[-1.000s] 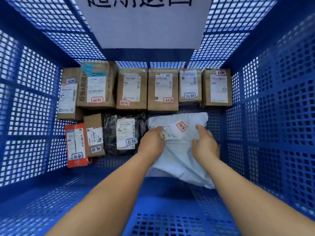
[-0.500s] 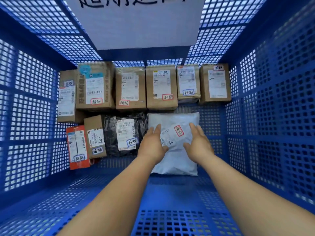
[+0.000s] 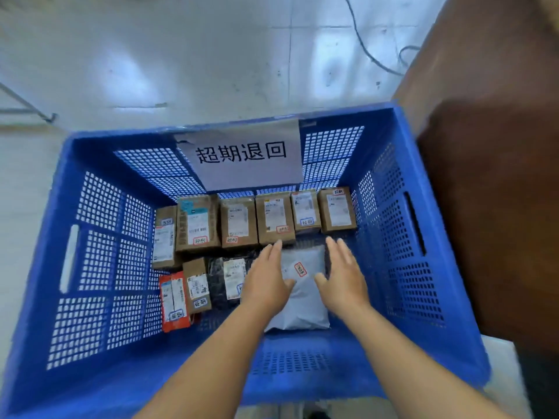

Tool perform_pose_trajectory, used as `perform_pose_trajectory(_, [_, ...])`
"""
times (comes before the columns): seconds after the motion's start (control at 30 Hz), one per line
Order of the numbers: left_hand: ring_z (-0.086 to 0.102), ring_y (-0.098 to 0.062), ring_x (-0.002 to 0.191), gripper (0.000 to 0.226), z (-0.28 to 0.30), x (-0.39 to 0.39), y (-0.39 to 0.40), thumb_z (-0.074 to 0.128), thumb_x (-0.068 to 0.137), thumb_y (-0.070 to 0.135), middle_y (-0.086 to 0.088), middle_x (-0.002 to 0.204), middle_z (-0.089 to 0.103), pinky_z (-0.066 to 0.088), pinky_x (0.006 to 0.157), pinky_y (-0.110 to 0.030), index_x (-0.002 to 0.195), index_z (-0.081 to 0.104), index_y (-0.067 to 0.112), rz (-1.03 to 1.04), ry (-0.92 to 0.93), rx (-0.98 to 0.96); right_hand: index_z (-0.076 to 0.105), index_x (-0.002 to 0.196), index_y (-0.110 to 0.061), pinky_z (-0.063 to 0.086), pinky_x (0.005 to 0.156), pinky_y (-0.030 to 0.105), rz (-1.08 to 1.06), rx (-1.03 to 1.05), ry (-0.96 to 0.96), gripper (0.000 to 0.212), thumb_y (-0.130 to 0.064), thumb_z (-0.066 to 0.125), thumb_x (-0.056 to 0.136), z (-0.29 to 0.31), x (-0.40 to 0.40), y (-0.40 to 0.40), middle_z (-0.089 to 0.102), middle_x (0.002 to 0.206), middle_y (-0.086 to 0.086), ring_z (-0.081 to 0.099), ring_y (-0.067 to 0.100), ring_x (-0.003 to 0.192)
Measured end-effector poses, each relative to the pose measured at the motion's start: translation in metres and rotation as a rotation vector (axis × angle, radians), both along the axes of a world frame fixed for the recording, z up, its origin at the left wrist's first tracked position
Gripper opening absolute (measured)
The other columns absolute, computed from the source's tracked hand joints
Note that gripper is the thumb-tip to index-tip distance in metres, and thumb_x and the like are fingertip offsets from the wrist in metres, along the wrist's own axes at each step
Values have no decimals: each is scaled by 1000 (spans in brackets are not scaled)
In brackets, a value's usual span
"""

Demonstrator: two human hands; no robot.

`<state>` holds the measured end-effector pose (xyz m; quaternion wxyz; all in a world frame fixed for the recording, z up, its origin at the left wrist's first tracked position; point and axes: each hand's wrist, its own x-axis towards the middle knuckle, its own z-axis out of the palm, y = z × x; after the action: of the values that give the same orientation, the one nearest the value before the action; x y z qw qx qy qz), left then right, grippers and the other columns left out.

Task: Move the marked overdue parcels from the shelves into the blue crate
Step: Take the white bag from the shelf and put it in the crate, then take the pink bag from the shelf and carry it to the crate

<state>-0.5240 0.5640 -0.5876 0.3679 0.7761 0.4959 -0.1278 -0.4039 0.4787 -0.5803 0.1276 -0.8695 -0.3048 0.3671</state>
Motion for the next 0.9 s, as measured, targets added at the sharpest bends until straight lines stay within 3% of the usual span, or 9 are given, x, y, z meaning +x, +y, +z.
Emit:
perform_pose_trajectory(0.5, [24,-17,142,75,192,-3,-96,59,92,32,3,157,21,27,114,-34,152,16,20,-451,-220,114,13,153,-25,18,118,39,-409,132,-221,72,-28,55,94,182,-54,-139,8,161,-4,6,16,148])
perform_pose_trajectory(0.9, [32,-16,137,76,251,23,-268,61,90,32,6,154,25,33,106,-31,151,17,22,-880,-368,43,13,153,-19,16,119,31,-891,104,-348,73,-28,55,94,246,-96,-330,11,160,-2,9,15,148])
